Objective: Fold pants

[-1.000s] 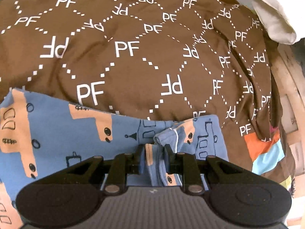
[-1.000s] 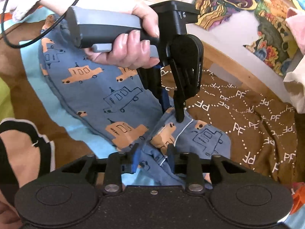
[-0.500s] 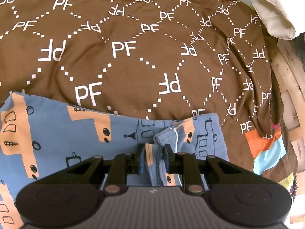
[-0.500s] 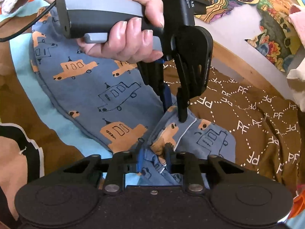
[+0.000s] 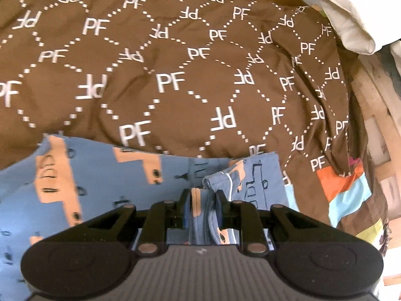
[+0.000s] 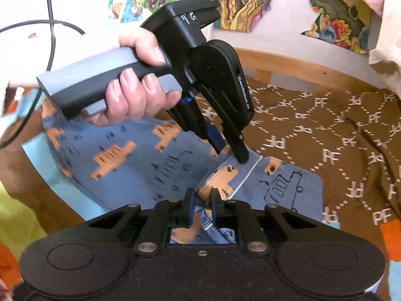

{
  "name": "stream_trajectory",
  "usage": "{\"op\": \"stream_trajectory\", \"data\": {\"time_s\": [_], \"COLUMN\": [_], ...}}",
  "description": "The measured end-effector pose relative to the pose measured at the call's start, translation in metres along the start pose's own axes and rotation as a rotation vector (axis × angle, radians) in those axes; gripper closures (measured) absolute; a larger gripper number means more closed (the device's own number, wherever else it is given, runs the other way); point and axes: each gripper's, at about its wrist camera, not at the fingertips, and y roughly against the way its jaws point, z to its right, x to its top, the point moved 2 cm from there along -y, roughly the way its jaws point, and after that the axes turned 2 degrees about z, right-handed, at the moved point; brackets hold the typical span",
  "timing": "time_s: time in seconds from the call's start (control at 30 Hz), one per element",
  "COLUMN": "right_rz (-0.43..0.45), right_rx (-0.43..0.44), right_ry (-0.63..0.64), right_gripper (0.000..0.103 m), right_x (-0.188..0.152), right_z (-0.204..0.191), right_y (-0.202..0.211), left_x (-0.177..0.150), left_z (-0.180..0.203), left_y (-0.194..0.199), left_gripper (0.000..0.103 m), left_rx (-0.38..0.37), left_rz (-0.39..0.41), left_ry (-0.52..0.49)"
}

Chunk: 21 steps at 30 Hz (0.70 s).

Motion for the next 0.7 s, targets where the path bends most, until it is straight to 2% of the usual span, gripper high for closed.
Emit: {"op": "stream_trajectory", "data": {"time_s": [0.3,0.7], "right_rz": [-0.013,-0.045], "right_rx": [0.141,0.258], "right_ry": [-0.022,0.001], "right_gripper": [0.090,0.090], "right_x": [0.016,0.017], "right_z": [-0.034,-0.076], "right_y": [-0.023,-0.050], "left_x": [-0.014,-0.034], "left_z": [-0.053,-0.090], "left_y": [0.028,0.050], "left_gripper": [0.080,0.080], "left_rx": [0.059,0.154], "left_rz": [0.002,0.013], "left_ry": [0.049,0.024]}}
